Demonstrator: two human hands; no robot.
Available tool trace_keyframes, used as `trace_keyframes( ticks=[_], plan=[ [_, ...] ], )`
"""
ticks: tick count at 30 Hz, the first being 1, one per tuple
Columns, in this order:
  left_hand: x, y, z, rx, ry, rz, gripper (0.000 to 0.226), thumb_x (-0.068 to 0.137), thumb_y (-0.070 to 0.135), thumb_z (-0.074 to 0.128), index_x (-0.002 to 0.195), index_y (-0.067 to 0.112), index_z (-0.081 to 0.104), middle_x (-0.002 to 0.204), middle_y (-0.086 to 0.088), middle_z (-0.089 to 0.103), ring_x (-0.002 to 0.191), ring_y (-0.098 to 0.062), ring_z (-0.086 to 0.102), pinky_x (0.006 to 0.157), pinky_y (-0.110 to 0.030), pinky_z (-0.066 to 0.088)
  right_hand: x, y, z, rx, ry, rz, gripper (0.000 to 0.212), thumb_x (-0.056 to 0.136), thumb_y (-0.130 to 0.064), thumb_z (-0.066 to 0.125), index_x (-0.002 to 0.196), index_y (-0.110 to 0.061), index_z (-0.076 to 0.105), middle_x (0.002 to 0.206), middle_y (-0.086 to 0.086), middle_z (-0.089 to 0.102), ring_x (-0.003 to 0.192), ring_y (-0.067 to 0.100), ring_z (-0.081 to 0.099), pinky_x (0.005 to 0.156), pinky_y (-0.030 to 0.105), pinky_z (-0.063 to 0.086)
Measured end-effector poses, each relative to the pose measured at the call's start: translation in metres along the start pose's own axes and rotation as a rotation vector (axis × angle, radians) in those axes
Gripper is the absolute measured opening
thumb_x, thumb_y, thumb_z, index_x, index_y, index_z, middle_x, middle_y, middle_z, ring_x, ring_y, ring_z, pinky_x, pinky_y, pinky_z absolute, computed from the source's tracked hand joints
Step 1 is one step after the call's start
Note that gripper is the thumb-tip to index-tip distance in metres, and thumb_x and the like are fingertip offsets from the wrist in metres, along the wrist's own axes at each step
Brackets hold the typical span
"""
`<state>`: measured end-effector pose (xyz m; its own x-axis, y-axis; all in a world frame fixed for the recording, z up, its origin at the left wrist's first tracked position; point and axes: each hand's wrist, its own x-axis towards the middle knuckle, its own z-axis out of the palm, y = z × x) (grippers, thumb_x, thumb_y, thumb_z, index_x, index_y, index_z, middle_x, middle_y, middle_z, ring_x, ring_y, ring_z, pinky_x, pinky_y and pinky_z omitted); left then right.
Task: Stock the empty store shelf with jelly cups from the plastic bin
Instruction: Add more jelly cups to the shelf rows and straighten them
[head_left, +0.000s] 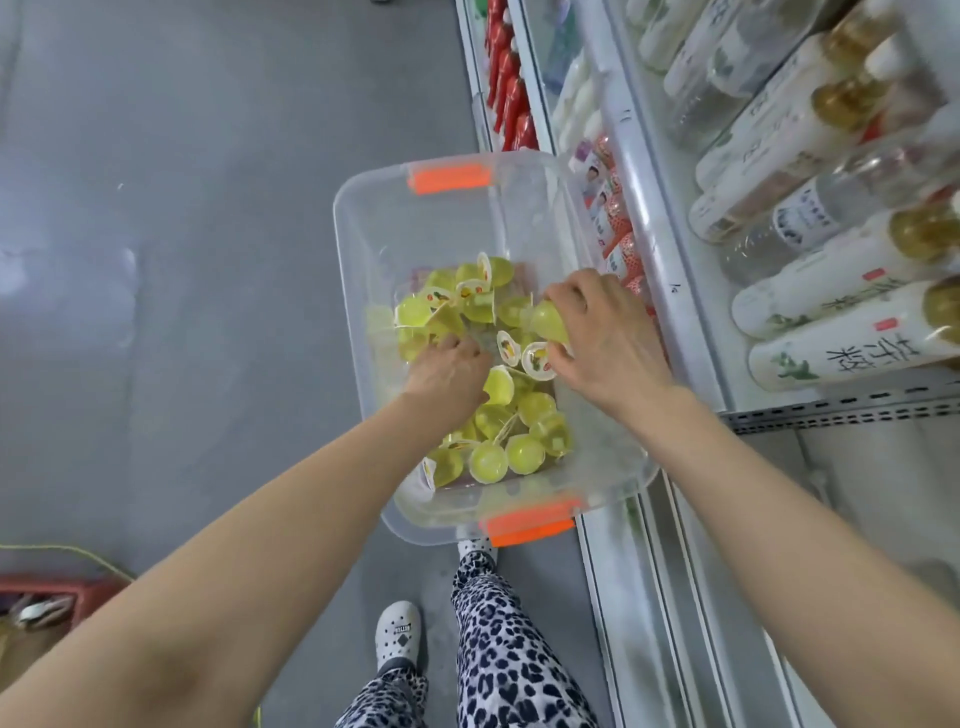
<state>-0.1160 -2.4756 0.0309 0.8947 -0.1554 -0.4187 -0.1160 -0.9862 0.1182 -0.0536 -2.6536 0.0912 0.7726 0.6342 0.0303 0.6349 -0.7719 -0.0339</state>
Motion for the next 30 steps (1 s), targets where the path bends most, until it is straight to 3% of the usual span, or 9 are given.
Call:
trace_keyframes(
  ticks=[5,13,18,20,24,27,30],
  plan=[
    [0.028,0.02,0.033,-0.002,-0.114,-0.055,0.051,0.093,0.037,0.058,0.135,0.013,0.042,0.137,-0.011,0.047,0.127,-0.031,0.041,0.098,-0.041,0.042,-0.004,0.004,0.02,0.057,0.055,-0.012,0.046,0.082,-0.024,0.066,0.123,-0.008,0.055,0.111,0.012,0.055,0.095,0.03,0.053,0.08,0.043,0.046],
    [0.034,0.017,0.043,0.024,-0.049,-0.089,0.035,0.092,0.025,0.06,0.123,0.015,0.049,0.123,-0.007,0.058,0.117,-0.028,0.045,0.093,-0.037,0.039,-0.007,0.006,0.031,0.074,0.069,-0.023,0.047,0.083,-0.027,0.067,0.124,-0.01,0.053,0.112,0.01,0.055,0.097,0.027,0.053,0.083,0.039,0.046],
    [0.011,0.017,0.026,-0.261,-0.011,-0.179,0.066,0.089,0.03,0.065,0.142,0.01,0.03,0.13,-0.015,0.049,0.115,-0.034,0.051,0.089,-0.04,0.044,-0.014,-0.004,0.015,0.125,0.051,0.011,0.047,0.086,-0.03,0.063,0.128,-0.011,0.051,0.119,0.009,0.056,0.1,0.029,0.055,0.087,0.04,0.045],
    [-0.005,0.016,0.015,-0.367,0.038,-0.188,0.075,0.085,0.029,0.069,0.145,0.013,0.027,0.134,-0.015,0.043,0.114,-0.035,0.053,0.087,-0.04,0.044,-0.022,-0.012,0.004,0.149,0.054,0.053,0.049,0.087,-0.032,0.062,0.13,-0.012,0.05,0.12,0.009,0.055,0.096,0.03,0.058,0.084,0.044,0.048],
    [-0.045,0.019,-0.004,-0.48,0.124,-0.175,0.072,0.078,0.026,0.072,0.14,0.012,0.037,0.131,-0.013,0.039,0.108,-0.034,0.054,0.082,-0.037,0.044,-0.054,-0.025,-0.019,0.246,0.125,0.218,0.052,0.084,-0.03,0.066,0.129,-0.012,0.048,0.121,0.012,0.055,0.1,0.031,0.058,0.086,0.041,0.048],
    [-0.082,0.025,-0.016,-0.566,0.23,-0.123,0.07,0.074,0.023,0.075,0.136,0.014,0.042,0.126,-0.011,0.045,0.108,-0.03,0.053,0.082,-0.033,0.042,-0.09,-0.037,-0.039,0.33,0.209,0.369,0.052,0.079,-0.028,0.069,0.123,-0.011,0.049,0.116,0.012,0.058,0.101,0.03,0.056,0.083,0.035,0.043],
    [-0.123,0.036,-0.028,-0.606,0.292,-0.037,0.065,0.071,0.025,0.076,0.128,0.017,0.046,0.109,-0.006,0.058,0.1,-0.027,0.057,0.075,-0.032,0.045,-0.135,-0.049,-0.062,0.333,0.293,0.451,0.044,0.075,-0.022,0.07,0.113,-0.011,0.051,0.101,0.009,0.059,0.093,0.032,0.056,0.071,0.031,0.034]
  ],
)
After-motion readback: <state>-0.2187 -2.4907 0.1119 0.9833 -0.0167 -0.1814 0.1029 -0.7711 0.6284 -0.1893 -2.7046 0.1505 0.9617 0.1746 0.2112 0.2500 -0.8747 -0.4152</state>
